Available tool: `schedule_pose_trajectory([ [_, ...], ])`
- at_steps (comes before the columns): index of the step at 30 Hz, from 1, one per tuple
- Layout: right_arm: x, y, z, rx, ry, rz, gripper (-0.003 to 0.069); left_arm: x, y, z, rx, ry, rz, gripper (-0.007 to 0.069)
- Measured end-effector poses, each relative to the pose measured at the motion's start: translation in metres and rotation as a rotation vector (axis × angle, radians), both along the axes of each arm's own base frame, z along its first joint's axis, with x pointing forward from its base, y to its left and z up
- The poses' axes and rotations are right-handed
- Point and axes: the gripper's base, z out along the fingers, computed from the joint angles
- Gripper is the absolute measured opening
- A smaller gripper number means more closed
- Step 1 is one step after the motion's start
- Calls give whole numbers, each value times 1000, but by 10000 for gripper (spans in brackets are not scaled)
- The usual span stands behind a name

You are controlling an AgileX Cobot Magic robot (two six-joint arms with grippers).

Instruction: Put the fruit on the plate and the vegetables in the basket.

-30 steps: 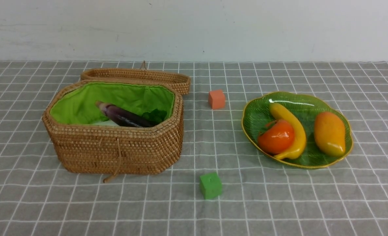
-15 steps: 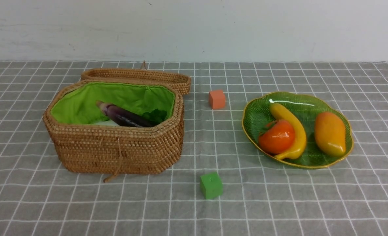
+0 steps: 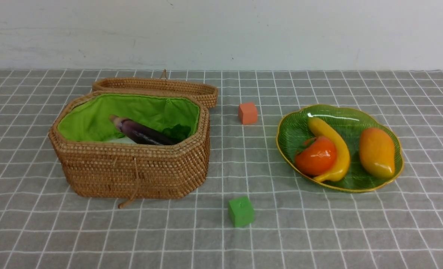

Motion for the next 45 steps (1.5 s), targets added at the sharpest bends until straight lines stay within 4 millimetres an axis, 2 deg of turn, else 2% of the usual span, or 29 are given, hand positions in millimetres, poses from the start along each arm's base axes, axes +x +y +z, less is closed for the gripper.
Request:
schedule_pose_trajectory([
  [5,0,0,0,1,0,0,11,4,2,-1,3,-64,49,0],
  [8,0,0,0,1,1,0,15,12,13,-6,-28,-129,260,-13],
  [10,0,0,0,1,1,0,16,13,18,-9,-34,-141,340,-13],
  [11,0,0,0,1,1,0,18,12,24,-20,-46,-137,436,-13],
  [12,0,0,0,1,1,0,19,12,26,-21,-49,-135,457,-13],
  [14,0,0,0,1,1,0,22,11,31,-37,-53,-98,546,-13],
  [18,0,0,0,1,1,0,28,8,35,-59,24,96,624,-13],
  [45,0,0,0,1,2,0,59,8,35,-62,-9,135,646,-13],
])
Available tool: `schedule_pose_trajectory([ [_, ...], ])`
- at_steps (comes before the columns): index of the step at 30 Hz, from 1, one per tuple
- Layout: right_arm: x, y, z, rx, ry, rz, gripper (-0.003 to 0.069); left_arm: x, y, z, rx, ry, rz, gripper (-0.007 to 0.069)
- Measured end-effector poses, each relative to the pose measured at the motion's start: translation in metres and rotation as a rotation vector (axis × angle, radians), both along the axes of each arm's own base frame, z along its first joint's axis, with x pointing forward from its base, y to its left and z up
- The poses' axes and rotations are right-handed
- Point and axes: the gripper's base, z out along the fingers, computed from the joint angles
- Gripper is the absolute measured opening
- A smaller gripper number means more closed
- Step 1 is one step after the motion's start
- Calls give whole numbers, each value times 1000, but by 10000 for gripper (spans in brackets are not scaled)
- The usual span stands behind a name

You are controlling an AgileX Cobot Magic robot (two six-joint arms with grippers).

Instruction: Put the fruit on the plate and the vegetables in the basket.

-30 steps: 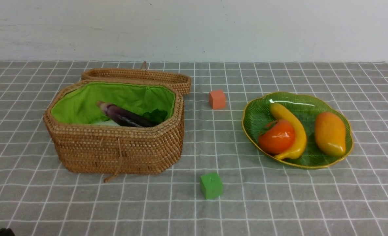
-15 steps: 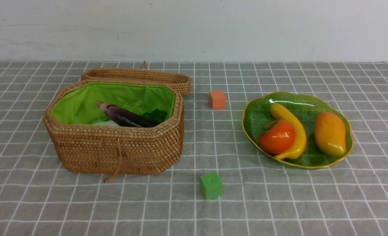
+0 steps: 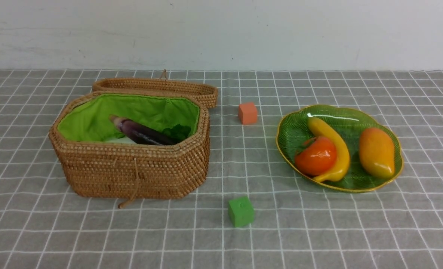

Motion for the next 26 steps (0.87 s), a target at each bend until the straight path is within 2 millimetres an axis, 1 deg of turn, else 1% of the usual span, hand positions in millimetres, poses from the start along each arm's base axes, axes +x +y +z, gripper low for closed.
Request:
schedule_pose_trajectory([
  [26,0,0,0,-1,0,0,88,0,0,0,0,0,0,-6],
])
